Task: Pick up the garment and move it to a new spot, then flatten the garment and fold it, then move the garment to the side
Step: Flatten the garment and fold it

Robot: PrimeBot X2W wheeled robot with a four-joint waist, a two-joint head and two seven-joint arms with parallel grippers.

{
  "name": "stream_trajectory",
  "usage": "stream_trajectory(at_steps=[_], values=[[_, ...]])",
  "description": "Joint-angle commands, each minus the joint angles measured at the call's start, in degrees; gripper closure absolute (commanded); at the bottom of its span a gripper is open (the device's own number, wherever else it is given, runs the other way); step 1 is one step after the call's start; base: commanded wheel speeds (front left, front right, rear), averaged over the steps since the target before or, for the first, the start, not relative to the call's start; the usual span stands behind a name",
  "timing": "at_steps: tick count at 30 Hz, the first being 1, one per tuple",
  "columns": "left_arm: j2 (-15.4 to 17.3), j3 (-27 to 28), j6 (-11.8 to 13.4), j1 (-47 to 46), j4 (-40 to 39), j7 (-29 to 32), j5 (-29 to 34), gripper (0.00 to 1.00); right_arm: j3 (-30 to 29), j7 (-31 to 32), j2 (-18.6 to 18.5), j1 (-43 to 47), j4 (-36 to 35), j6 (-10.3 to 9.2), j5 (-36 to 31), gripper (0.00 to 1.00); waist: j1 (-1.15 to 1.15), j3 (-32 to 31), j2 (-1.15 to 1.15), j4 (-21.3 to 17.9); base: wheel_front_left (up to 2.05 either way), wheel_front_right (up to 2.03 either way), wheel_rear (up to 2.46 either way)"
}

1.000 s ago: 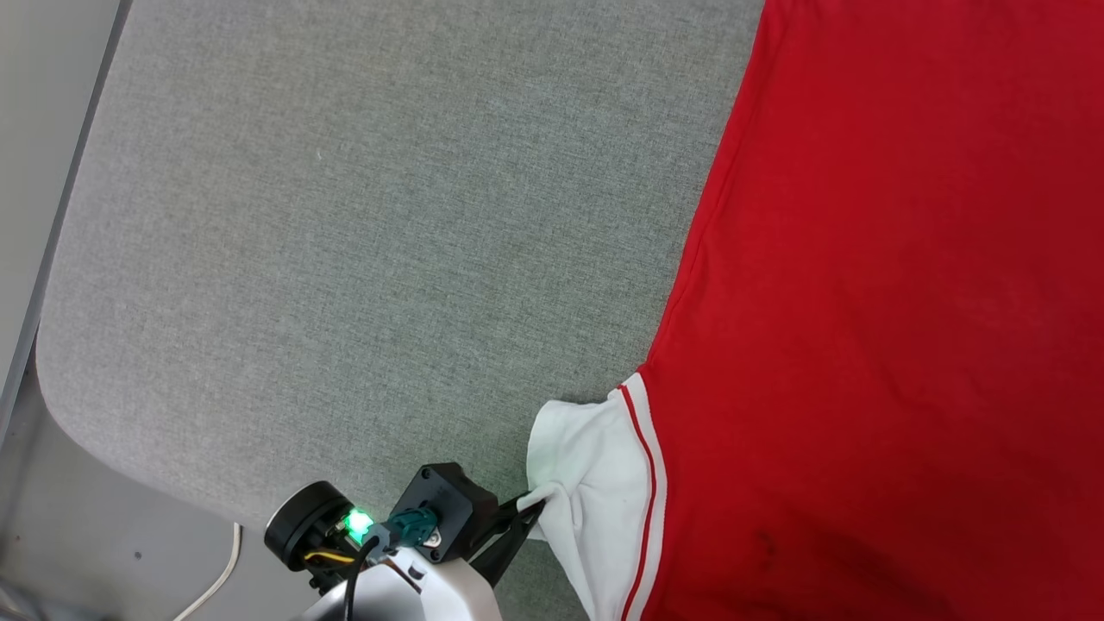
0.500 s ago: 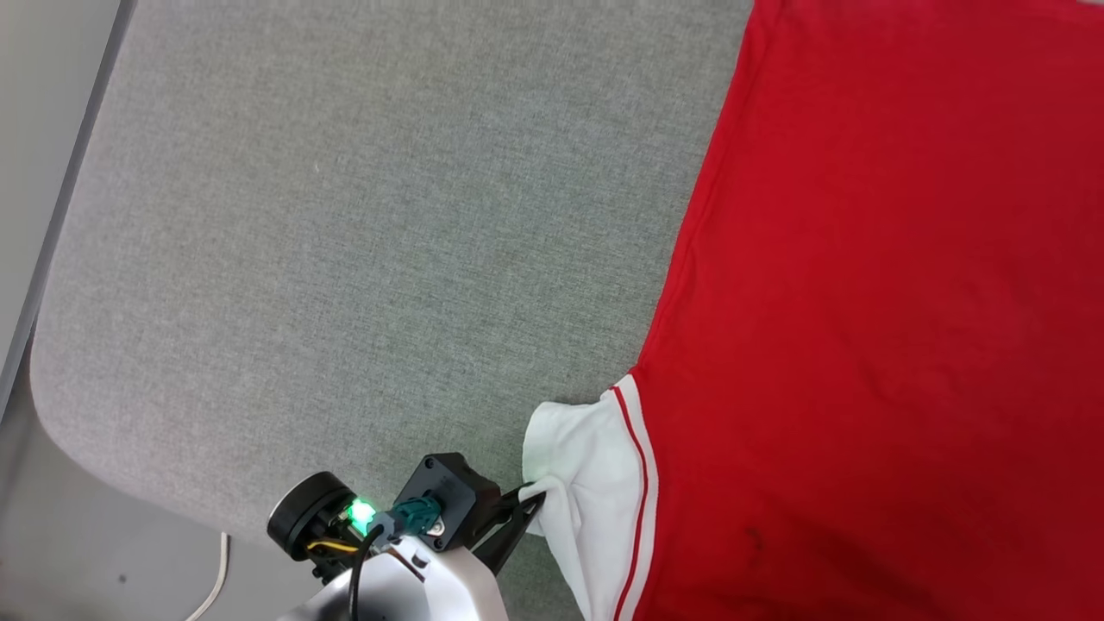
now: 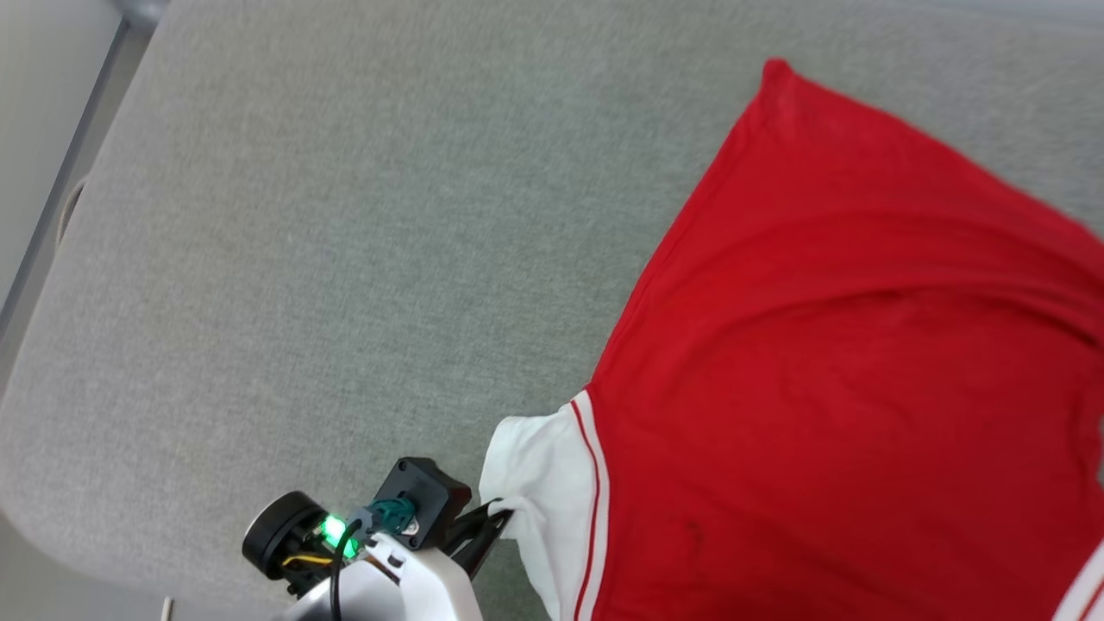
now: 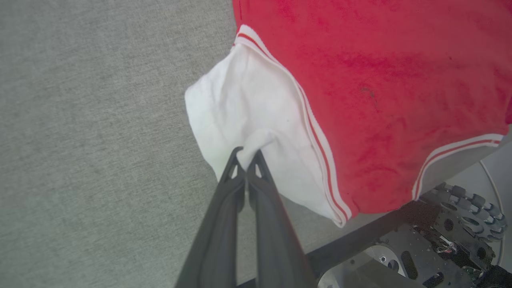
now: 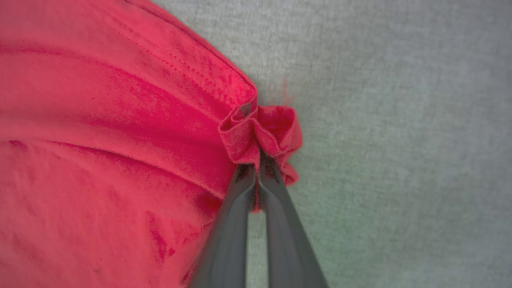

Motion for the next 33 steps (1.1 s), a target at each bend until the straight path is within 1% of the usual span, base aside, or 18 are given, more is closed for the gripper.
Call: stream_trajectory(at_steps=[1,6,12,15,18,27,32,33], values=[[0.4,0.3,0.4,0.9,0.6,-0.3,-0.2,1.0,0.1,-0.7,0.9,4.2,-0.1,-0.08,0.8,1.0,0.0,-4.1,0.0,-3.0,0.0,0.0,0.0],[0.8,1.3,1.6,3.5,1.9,-1.3,-1.8,1.0,-1.3,-3.1,3.5,11.8,-4.0,-0.08,3.6,1.0,0.0,-8.3,0.0,-5.8,0.0,0.0,0.0],[0.4,2.1,2.7,6.1,3.1,-3.0,-3.4,1.0,-3.5,-4.0,4.9,21.5,-8.6,-0.08,6.1,1.0,0.0,-12.5,0.0,-7.8,0.0,0.0,0.0],[0.0,2.6,3.6,7.3,3.7,-3.9,-4.1,1.0,-3.7,-3.9,5.1,26.0,-10.3,-0.08,6.7,1.0,0.0,-14.1,0.0,-8.9,0.0,0.0,0.0],[-0.5,2.6,3.9,8.2,4.1,-4.6,-4.5,1.0,-4.0,-3.7,5.5,29.4,-11.5,-0.08,7.2,1.0,0.0,-15.3,0.0,-9.7,0.0,0.0,0.0],[-1.6,3.0,4.7,8.6,5.1,-6.6,-5.0,1.0,-5.7,-1.8,7.4,36.7,-14.3,-0.08,8.1,1.0,0.0,-16.2,0.0,-10.7,0.0,0.0,0.0],[-1.7,3.1,4.3,7.6,5.4,-7.2,-4.7,1.0,-6.0,-1.0,7.8,37.5,-15.2,-0.08,8.4,1.0,0.0,-15.4,0.0,-10.6,0.0,0.0,0.0],[-1.7,3.1,4.2,7.4,5.3,-7.5,-4.4,1.0,-6.4,-1.3,8.1,36.8,-15.6,-0.08,8.7,0.62,0.0,-15.2,0.0,-10.5,0.0,0.0,0.0]])
